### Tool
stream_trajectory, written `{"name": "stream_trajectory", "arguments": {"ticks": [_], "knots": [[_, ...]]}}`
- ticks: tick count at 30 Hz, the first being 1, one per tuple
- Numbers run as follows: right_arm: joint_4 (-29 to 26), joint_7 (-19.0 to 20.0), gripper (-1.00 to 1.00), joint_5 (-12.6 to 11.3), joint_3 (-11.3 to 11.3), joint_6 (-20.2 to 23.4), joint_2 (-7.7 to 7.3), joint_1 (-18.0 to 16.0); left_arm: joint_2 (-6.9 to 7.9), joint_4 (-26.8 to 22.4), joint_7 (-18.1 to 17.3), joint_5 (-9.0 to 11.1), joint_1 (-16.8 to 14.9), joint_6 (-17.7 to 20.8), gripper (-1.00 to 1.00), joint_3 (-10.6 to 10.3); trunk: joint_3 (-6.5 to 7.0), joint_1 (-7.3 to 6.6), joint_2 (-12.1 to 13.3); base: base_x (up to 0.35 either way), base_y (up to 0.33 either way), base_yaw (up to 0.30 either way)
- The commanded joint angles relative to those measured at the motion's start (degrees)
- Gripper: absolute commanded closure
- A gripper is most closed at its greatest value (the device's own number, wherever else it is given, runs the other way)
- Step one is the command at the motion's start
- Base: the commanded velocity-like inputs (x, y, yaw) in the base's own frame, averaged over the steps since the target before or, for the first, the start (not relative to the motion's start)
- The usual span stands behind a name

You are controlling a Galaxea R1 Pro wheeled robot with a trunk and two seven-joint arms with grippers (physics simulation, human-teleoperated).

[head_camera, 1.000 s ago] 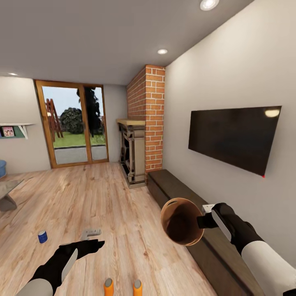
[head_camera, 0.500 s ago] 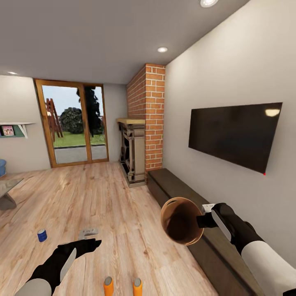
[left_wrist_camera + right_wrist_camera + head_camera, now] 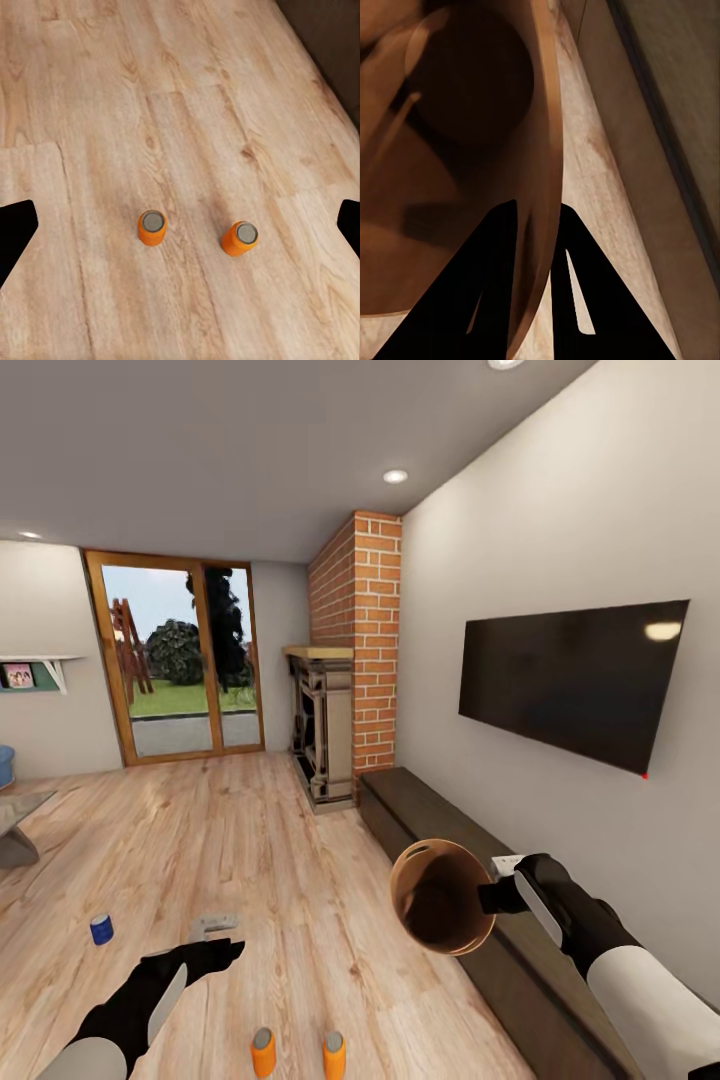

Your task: Put the three can of soda from the living room inside the tash can in the kitchen.

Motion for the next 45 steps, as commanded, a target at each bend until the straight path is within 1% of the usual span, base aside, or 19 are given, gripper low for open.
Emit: {"name": "stream_trajectory", "arguments": {"ticks": [1,7,37,39,45], "knots": [[-0.1,0.2,1.00,-0.7,-0.1,0.0,0.01,0.0,-0.02,0.0,0.1,0.0,0.0,-0.1,-1.00,0.0,-0.17,0.22,-0.4,0.000,0.000,0.000],[-0.1,0.2,1.00,-0.7,-0.1,0.0,0.01,0.0,-0.09,0.1,0.6,0.0,0.0,-0.2,-1.00,0.0,-1.25,1.54,-2.8,0.000,0.000,0.000],[-0.1,0.2,1.00,-0.8,0.0,0.0,0.08,0.0,-0.17,-0.3,0.8,0.0,0.0,-1.7,-1.00,0.0,-6.63,8.13,-14.9,0.000,0.000,0.000],[-0.1,0.2,1.00,-0.8,-0.1,0.0,0.09,0.0,-0.17,-0.3,1.0,0.0,0.0,-1.8,-1.00,0.0,-6.99,8.57,-15.7,0.000,0.000,0.000],[-0.1,0.2,1.00,-0.8,0.0,0.0,0.09,0.0,-0.17,-0.4,3.1,0.1,0.0,-2.2,-1.00,0.0,-8.07,9.89,-18.1,0.000,0.000,0.000]]}}
